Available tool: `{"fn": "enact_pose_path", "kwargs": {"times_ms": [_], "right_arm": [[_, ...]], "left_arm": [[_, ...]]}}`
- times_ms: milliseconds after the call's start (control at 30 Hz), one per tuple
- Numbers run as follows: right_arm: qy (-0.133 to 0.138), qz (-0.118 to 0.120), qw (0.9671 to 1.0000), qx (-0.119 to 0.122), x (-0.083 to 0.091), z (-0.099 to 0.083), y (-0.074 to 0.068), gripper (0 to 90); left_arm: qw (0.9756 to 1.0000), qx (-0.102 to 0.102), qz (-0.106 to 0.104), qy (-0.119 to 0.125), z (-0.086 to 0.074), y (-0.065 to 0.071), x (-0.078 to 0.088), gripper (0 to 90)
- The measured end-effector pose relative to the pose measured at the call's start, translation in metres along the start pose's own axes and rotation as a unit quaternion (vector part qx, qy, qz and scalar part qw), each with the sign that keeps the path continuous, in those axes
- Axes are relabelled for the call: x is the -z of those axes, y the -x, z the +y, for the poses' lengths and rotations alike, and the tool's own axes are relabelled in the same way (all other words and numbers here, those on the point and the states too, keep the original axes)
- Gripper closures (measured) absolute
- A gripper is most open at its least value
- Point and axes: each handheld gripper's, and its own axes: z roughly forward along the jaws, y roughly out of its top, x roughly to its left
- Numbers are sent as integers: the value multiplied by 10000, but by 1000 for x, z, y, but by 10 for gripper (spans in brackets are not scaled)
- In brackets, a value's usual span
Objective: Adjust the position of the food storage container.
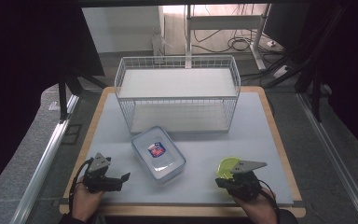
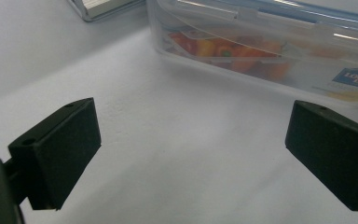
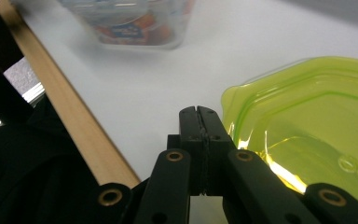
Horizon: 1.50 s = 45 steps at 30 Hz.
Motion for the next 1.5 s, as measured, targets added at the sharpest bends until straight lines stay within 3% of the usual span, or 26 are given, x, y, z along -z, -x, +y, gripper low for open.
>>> {"fn": "enact_pose_path", "kwargs": {"times_ms": [433, 667, 800, 1000, 1100, 1233, 1500], "right_arm": [[145, -259, 9992, -274, 10, -3, 27, 900], [236, -497, 9975, -440, 17, -5, 44, 900], [290, -634, 9961, -549, 20, -7, 53, 900], [284, -705, 9961, -441, 20, -6, 48, 900], [339, -690, 9965, -325, 21, -4, 43, 900], [383, -645, 9970, -211, 21, -2, 37, 890], [498, -547, 9971, -166, 17, 3, 29, 874]], "left_arm": [[9998, 22, -150, 100, 0, 0, 1, 39], [9993, 188, -295, 130, -1, -3, 0, 17], [9994, 159, -303, 98, 0, -3, -1, 16], [9996, 177, -223, -13, 3, -3, -1, 23], [9997, 172, -139, 69, 6, -9, 1, 34], [9996, 224, 28, 180, 13, -23, 0, 135], [9986, 373, 180, 327, 32, -49, -10, 594]]}}
